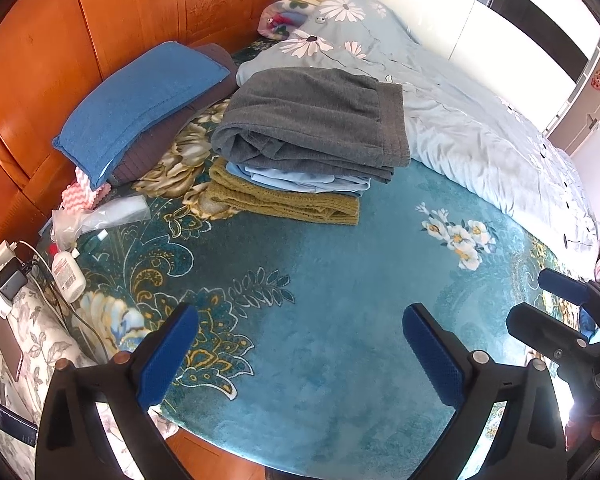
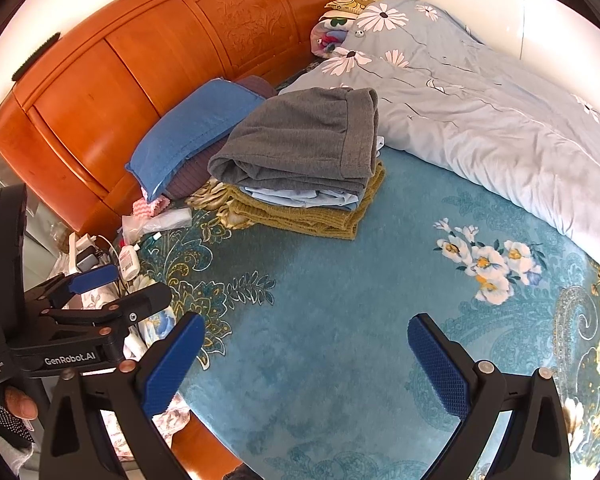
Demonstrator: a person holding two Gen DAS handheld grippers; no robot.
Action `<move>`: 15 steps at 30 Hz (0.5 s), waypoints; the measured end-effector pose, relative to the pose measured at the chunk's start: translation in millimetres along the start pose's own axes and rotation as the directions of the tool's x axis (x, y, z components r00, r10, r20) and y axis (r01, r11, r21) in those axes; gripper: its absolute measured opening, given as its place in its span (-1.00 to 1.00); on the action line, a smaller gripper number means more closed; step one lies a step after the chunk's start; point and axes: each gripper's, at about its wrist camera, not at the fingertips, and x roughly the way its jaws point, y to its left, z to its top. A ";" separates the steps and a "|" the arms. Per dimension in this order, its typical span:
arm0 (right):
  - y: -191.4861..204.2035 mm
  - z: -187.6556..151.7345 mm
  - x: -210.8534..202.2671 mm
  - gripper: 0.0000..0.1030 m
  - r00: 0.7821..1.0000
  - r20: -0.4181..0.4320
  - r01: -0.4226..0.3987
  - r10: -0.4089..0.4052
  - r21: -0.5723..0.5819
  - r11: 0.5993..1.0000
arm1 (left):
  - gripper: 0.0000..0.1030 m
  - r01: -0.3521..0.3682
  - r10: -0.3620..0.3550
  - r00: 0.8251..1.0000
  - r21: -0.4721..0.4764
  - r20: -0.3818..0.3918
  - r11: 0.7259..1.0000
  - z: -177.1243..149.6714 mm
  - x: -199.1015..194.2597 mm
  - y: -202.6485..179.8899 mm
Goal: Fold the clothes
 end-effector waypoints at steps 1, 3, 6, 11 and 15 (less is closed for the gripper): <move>0.0 -0.2 0.2 1.00 1.000 -0.001 0.000 0.000 -0.001 1.000 | 0.99 -0.001 0.001 1.000 0.000 0.003 1.000 -0.1 -0.5 0.1; 0.1 -0.4 0.3 1.00 1.000 -0.002 -0.001 0.001 -0.002 1.000 | 0.99 -0.006 0.006 1.000 0.006 0.013 1.000 -0.2 -1.8 -0.3; 0.8 -0.4 0.7 1.00 1.000 -0.005 -0.002 0.002 -0.005 1.000 | 0.99 -0.012 0.011 1.000 0.021 0.026 1.000 0.4 -3.1 -1.8; 1.5 1.1 2.1 1.00 1.000 -0.007 -0.002 0.002 -0.005 1.000 | 0.99 -0.013 0.013 0.999 0.019 0.032 1.000 -0.2 -2.8 -1.6; 2.0 2.1 3.1 1.00 1.000 -0.009 -0.003 0.002 -0.009 1.000 | 0.99 -0.013 0.013 1.000 0.012 0.024 1.000 0.0 -1.3 0.6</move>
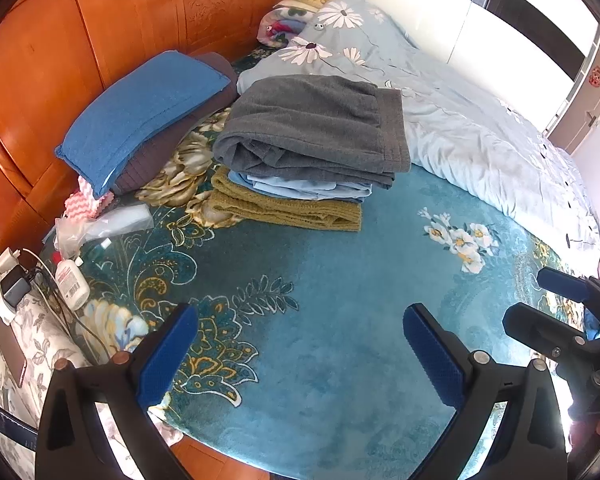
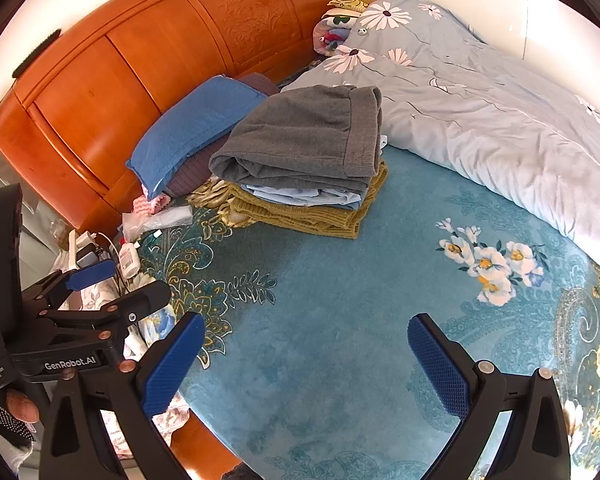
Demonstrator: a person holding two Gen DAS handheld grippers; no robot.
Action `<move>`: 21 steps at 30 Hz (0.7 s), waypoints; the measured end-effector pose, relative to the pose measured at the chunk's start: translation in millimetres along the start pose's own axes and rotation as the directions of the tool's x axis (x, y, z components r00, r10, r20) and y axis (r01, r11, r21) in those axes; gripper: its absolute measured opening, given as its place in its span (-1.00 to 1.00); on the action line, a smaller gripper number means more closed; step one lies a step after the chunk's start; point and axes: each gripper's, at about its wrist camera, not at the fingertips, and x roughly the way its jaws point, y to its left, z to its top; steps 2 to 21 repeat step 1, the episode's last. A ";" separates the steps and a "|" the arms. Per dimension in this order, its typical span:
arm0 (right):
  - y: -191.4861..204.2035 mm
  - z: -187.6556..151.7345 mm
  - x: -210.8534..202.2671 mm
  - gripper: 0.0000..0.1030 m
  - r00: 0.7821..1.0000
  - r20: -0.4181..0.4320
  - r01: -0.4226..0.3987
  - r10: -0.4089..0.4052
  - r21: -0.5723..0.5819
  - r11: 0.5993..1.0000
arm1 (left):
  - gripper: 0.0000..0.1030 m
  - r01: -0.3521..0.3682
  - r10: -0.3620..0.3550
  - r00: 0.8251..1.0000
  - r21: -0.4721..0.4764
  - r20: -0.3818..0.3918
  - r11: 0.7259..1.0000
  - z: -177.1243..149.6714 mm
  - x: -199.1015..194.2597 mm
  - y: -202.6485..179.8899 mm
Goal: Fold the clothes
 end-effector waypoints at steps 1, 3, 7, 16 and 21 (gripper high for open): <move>-0.1 0.3 0.5 1.00 1.000 -0.001 0.000 0.000 0.000 1.000 | 0.99 0.002 -0.002 1.000 -0.001 -0.002 1.000 0.4 0.3 0.6; -0.1 0.3 0.5 1.00 1.000 -0.001 0.000 0.000 0.000 1.000 | 0.99 0.002 -0.002 1.000 -0.001 -0.002 1.000 0.4 0.3 0.6; -0.1 0.3 0.5 1.00 1.000 -0.001 0.000 0.000 0.000 1.000 | 0.99 0.002 -0.002 1.000 -0.001 -0.002 1.000 0.4 0.3 0.6; -0.1 0.3 0.5 1.00 1.000 -0.001 0.000 0.000 0.000 1.000 | 0.99 0.002 -0.002 1.000 -0.001 -0.002 1.000 0.4 0.3 0.6; -0.1 0.3 0.5 1.00 1.000 -0.001 0.000 0.000 0.000 1.000 | 0.99 0.002 -0.002 1.000 -0.001 -0.002 1.000 0.4 0.3 0.6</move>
